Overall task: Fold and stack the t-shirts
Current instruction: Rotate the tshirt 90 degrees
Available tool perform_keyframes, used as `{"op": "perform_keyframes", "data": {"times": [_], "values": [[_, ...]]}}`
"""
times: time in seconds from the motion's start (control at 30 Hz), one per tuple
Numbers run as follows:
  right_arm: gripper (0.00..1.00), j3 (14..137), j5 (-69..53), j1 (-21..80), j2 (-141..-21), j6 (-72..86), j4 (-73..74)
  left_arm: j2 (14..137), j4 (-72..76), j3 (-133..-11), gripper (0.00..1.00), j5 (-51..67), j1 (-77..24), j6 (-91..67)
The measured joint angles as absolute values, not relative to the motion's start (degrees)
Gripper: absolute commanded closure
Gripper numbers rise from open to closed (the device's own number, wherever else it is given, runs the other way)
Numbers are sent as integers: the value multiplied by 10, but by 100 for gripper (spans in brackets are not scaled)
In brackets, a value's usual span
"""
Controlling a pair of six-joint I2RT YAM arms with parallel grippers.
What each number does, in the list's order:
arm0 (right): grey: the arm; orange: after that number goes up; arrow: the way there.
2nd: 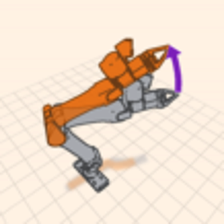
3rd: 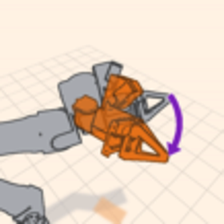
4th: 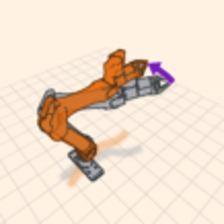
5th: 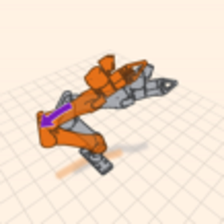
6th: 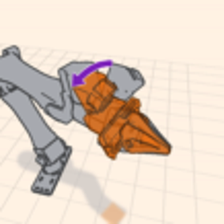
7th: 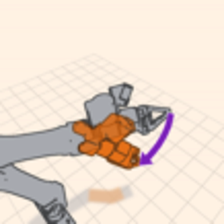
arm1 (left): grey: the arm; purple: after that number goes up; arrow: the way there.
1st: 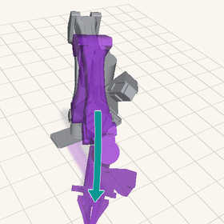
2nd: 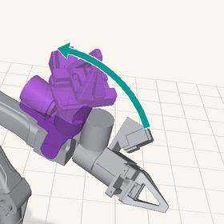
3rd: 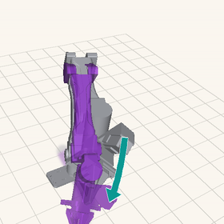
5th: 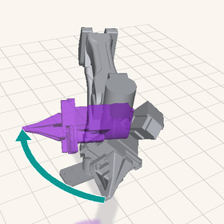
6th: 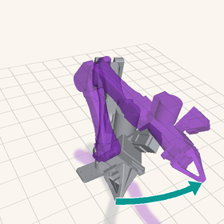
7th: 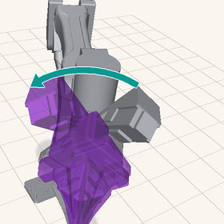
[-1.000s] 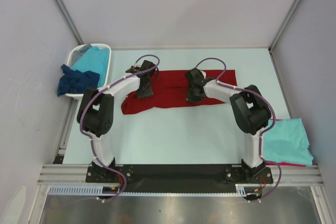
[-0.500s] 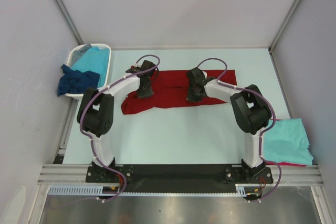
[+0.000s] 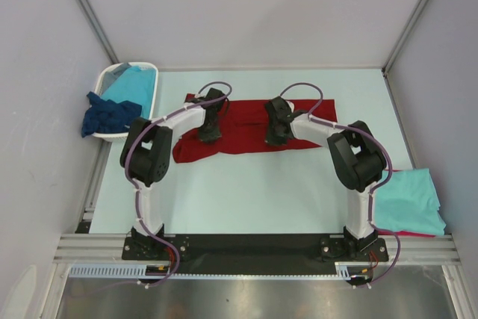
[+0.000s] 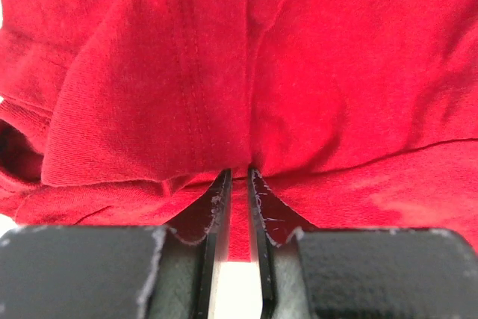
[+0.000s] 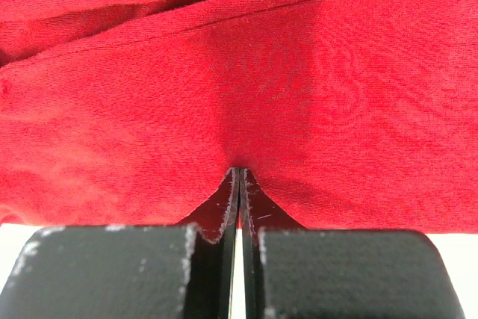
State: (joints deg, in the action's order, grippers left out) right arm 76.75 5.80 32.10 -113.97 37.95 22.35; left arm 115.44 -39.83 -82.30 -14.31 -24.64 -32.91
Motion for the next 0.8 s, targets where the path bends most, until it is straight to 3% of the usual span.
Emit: {"op": "perform_keyframes", "data": {"times": [0.27, 0.8], "values": [[100, 761, 61, 322, -1136, 379, 216, 1171, -410, -872, 87, -148, -243, -329], [100, 740, 61, 322, -1126, 378, 192, 1210, -436, -927, 88, -163, -199, -329]]}}
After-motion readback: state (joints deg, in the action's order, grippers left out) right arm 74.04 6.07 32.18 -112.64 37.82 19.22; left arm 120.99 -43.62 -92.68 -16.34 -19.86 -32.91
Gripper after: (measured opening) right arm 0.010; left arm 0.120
